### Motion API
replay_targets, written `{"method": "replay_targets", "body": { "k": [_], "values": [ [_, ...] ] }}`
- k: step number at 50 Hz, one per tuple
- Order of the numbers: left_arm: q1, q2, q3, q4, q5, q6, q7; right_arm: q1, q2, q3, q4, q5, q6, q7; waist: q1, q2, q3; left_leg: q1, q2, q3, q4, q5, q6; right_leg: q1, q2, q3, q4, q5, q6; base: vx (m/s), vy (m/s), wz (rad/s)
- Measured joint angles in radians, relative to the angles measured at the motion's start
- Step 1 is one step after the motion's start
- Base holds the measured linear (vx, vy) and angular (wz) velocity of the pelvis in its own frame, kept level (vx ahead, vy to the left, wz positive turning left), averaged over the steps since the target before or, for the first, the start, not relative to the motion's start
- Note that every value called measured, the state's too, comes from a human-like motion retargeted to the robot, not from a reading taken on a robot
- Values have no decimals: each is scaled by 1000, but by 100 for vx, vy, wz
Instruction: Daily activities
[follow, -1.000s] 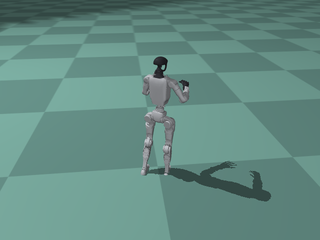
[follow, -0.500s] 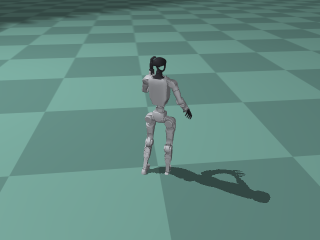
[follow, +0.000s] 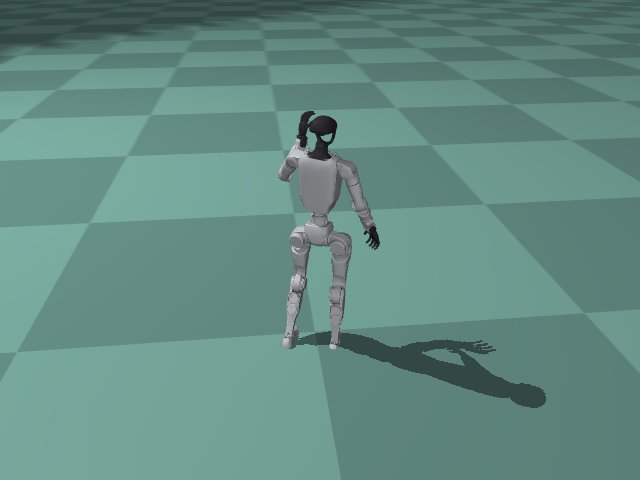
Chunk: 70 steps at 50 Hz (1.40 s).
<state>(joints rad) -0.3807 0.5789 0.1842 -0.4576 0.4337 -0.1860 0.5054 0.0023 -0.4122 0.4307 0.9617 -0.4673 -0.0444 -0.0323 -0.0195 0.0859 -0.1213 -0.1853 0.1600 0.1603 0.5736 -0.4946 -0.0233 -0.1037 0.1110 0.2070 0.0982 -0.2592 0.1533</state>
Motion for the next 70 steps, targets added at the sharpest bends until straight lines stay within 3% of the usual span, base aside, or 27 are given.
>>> {"method": "replay_targets", "body": {
  "k": [10,25,32,47,70],
  "values": [
    [136,-58,-143,349,-109,49,-117,-64,37,23,119,98,15,20,-11,27,14,-36,-1,-33,31,0,6,-46,9,-16,79,-37,-9,0,0,0],
    [263,-262,-548,1335,-200,116,-457,-102,66,44,192,246,-16,35,-25,-4,-10,-103,-55,-89,-30,16,30,-123,-31,-62,98,-34,6,-3,4,23],
    [283,-343,-633,1646,-182,113,-559,-89,60,52,200,287,-31,76,-15,-29,-36,-138,-86,-106,-80,36,34,-170,-60,-91,107,-30,17,-3,6,30],
    [295,-324,-645,1651,-206,81,-583,-44,49,67,194,295,-27,121,14,-72,-91,-204,-135,-150,-163,94,32,-257,-105,-129,132,-22,17,-2,3,27],
    [279,-312,-663,1609,-216,65,-556,-4,55,55,167,312,-33,75,4,-100,-146,-270,-169,-183,-207,137,16,-376,-136,-156,253,-62,5,-1,0,9]
  ]
}}
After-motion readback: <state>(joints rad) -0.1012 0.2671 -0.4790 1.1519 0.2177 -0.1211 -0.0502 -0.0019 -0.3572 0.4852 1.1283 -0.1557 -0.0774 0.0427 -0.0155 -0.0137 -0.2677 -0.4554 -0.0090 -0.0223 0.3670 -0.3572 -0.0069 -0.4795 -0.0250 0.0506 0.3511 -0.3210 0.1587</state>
